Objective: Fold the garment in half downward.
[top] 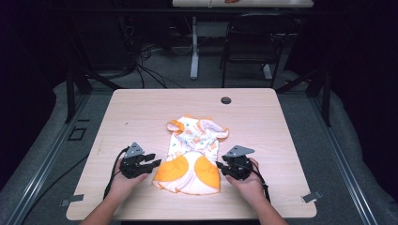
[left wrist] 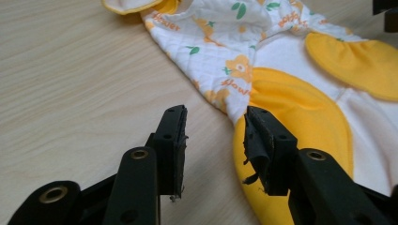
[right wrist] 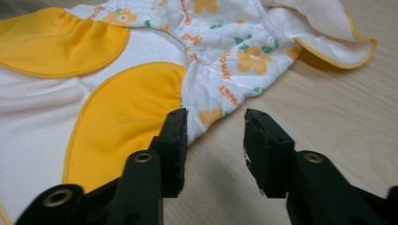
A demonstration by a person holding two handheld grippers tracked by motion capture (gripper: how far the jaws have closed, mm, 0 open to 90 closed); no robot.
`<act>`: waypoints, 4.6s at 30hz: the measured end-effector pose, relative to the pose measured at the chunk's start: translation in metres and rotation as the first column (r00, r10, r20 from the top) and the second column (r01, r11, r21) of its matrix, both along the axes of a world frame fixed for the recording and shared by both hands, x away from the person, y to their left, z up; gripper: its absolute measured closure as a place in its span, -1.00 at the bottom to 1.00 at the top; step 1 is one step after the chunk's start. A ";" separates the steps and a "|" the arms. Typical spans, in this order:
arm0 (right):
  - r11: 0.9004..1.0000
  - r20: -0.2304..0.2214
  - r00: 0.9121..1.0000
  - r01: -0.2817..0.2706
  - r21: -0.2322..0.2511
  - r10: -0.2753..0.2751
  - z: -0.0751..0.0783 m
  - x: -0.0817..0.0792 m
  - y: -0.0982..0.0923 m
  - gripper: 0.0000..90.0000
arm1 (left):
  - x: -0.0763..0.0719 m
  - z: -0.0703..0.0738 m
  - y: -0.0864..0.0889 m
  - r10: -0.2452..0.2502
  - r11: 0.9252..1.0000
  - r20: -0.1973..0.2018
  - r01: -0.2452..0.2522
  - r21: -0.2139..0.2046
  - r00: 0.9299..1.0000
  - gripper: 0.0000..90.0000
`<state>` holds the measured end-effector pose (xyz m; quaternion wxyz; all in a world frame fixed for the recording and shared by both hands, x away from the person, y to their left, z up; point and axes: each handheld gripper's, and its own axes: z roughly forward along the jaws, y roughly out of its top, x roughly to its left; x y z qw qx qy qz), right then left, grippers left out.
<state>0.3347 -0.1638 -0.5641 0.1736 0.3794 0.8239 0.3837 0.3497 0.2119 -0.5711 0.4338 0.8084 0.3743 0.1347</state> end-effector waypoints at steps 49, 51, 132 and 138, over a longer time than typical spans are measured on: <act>0.971 -0.097 0.971 -0.227 -0.075 0.220 -0.010 -0.013 0.026 0.95 | -0.029 -0.006 -0.035 -0.166 0.971 -0.038 0.170 0.166 0.985 0.82; 0.966 -0.109 0.966 -0.244 -0.087 0.234 -0.009 -0.015 0.025 0.95 | -0.033 -0.006 -0.035 -0.165 0.973 -0.045 0.170 0.159 0.985 0.82; 0.991 -0.135 0.990 0.023 -0.131 -0.040 0.005 0.151 0.055 0.59 | 0.136 0.001 -0.072 0.040 0.986 -0.041 -0.033 0.161 0.998 0.48; 0.995 -0.159 0.985 0.047 -0.093 -0.062 0.000 0.155 0.052 0.45 | 0.136 -0.004 -0.070 0.050 0.984 -0.064 -0.039 0.173 0.997 0.34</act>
